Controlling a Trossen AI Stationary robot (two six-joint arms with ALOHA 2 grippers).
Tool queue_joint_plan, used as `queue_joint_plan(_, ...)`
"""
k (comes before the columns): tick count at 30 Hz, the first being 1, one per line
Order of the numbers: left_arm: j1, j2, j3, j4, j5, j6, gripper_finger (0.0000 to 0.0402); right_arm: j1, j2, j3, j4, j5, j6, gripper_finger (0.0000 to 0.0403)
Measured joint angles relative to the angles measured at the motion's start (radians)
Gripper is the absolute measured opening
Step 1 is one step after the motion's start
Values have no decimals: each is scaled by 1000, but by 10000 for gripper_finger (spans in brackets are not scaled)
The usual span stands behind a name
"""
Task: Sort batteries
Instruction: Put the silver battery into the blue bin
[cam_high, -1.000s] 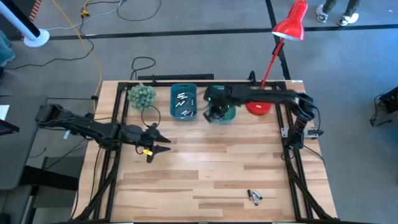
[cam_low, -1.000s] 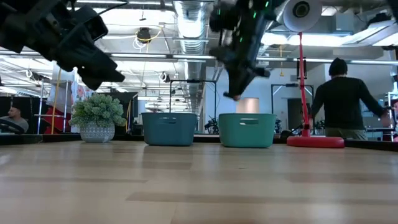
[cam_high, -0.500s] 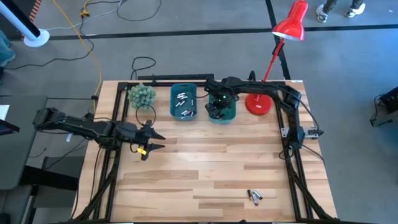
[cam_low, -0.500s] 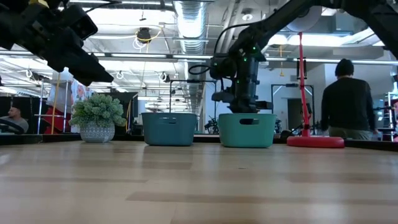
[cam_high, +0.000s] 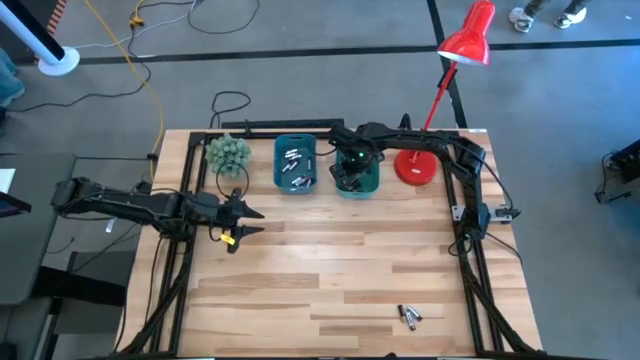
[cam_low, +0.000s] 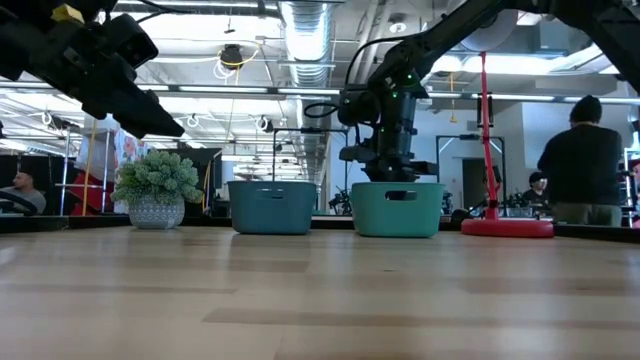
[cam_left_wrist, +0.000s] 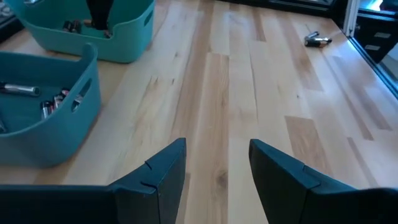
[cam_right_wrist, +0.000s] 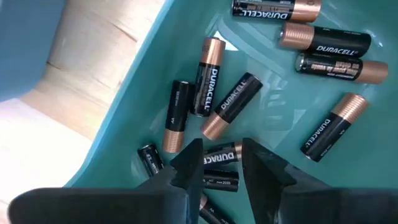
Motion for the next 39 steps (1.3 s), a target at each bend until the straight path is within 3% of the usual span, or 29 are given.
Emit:
queue_joint_plan(9,0,0,0,2,0,-29,171,25,-132,0,-27,6,-51,122)
queue_joint_plan(14,0,1,0,8,-26,-27,171,85,-291,-41,-25,123,-72,119)
queue_joint_plan(19,0,1,1,30,-41,-60,171,193,-483,-193,-1,232,-11,119)
queue_joint_plan(25,-8,8,16,106,-41,-35,171,406,-717,-424,0,296,192,119)
queue_joint_plan(30,-40,104,82,108,-59,-25,170,662,-866,-561,-12,332,445,118)
queue_joint_plan(34,-67,237,148,108,-75,-25,163,879,-902,-612,-30,371,677,118)
queue_joint_plan(39,-87,394,228,166,-123,-65,156,1094,-831,-616,-53,394,856,118)
